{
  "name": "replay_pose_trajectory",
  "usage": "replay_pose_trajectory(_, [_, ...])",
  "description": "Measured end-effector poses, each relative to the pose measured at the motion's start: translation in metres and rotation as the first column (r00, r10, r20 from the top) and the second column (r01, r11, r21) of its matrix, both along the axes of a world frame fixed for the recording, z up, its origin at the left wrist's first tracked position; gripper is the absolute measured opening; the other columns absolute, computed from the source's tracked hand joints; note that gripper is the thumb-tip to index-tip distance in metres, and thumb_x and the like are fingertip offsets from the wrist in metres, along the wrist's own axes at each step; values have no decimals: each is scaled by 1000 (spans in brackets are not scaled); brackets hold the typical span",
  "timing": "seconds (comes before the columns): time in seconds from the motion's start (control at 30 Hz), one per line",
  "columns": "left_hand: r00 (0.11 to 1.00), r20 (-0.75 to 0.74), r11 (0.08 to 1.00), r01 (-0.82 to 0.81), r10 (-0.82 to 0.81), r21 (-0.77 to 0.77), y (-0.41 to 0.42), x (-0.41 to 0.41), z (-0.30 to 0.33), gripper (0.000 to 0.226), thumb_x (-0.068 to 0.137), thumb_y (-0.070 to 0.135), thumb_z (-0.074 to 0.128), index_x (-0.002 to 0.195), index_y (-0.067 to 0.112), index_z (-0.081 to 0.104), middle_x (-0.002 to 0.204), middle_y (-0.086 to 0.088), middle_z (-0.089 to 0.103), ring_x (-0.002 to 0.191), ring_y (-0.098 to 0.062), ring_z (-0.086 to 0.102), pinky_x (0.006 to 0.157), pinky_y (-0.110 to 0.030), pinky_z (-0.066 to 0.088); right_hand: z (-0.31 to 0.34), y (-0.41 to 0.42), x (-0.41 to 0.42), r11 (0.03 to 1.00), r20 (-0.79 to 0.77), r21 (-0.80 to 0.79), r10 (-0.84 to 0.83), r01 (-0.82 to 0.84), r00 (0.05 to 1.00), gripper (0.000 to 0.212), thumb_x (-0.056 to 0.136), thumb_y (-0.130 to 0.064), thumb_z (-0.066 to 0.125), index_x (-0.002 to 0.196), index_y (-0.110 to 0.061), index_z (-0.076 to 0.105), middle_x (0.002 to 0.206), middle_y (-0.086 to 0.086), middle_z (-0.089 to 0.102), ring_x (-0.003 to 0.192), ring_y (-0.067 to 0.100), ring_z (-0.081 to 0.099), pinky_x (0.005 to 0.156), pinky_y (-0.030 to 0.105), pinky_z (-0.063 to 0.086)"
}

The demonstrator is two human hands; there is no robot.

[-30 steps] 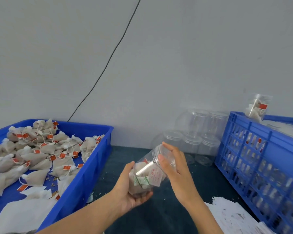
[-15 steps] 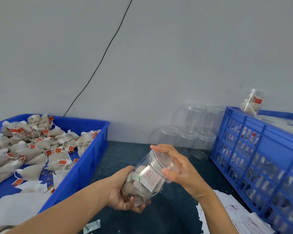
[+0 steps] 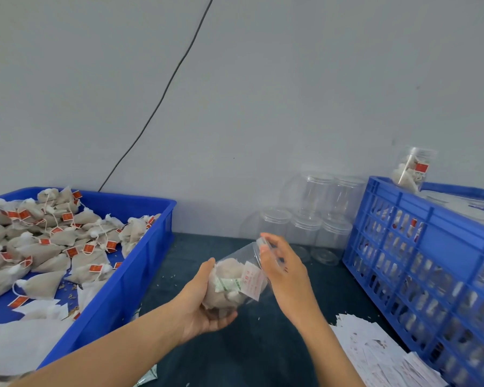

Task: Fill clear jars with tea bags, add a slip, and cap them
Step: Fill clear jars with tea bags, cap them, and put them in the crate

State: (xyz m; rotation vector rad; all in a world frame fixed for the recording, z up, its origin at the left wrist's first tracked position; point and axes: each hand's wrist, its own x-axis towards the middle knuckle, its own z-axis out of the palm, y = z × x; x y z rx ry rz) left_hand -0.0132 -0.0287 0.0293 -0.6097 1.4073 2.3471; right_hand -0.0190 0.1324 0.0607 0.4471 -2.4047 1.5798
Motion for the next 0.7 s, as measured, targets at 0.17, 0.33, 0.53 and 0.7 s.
replay_pose_trajectory(0.17, [999, -42, 997, -18, 15, -75, -4, 1, 1, 52, 89, 55, 50, 89, 6, 69, 71, -16, 70, 59, -26, 63, 45, -28, 54, 4, -3, 4, 995, 136, -18, 99, -97, 986, 40, 88, -66, 33, 124, -50, 42, 128, -12, 41, 108, -5, 44, 85, 19, 36])
replay_pose_trajectory(0.33, [989, 102, 991, 102, -111, 90, -13, 2, 9, 62, 84, 52, 50, 68, -3, 74, 74, -18, 65, 60, -35, 60, 35, -23, 47, 10, 15, 7, 907, 48, 12, 420, -421, 906, 49, 95, -34, 54, 137, -53, 38, 137, -21, 33, 125, -18, 30, 87, -3, 34])
replay_pose_trajectory(0.53, [1000, -3, 1000, 9, -9, 26, -3, 6, 6, 59, 90, 56, 48, 83, 1, 70, 73, -18, 68, 58, -31, 62, 37, -23, 48, 13, 14, 4, 955, 53, -48, 295, -293, 954, 47, 87, -40, 60, 128, -56, 44, 127, -12, 39, 106, -27, 37, 77, -4, 37])
replay_pose_trajectory(0.7, [977, -185, 984, -130, 105, -125, 1, 6, 1, 60, 95, 59, 40, 87, 7, 70, 71, -15, 71, 62, -24, 60, 42, -23, 50, 13, 9, 5, 981, 67, -5, 195, -195, 979, 45, 91, -42, 59, 127, -59, 40, 119, -12, 37, 106, -16, 40, 74, 3, 41])
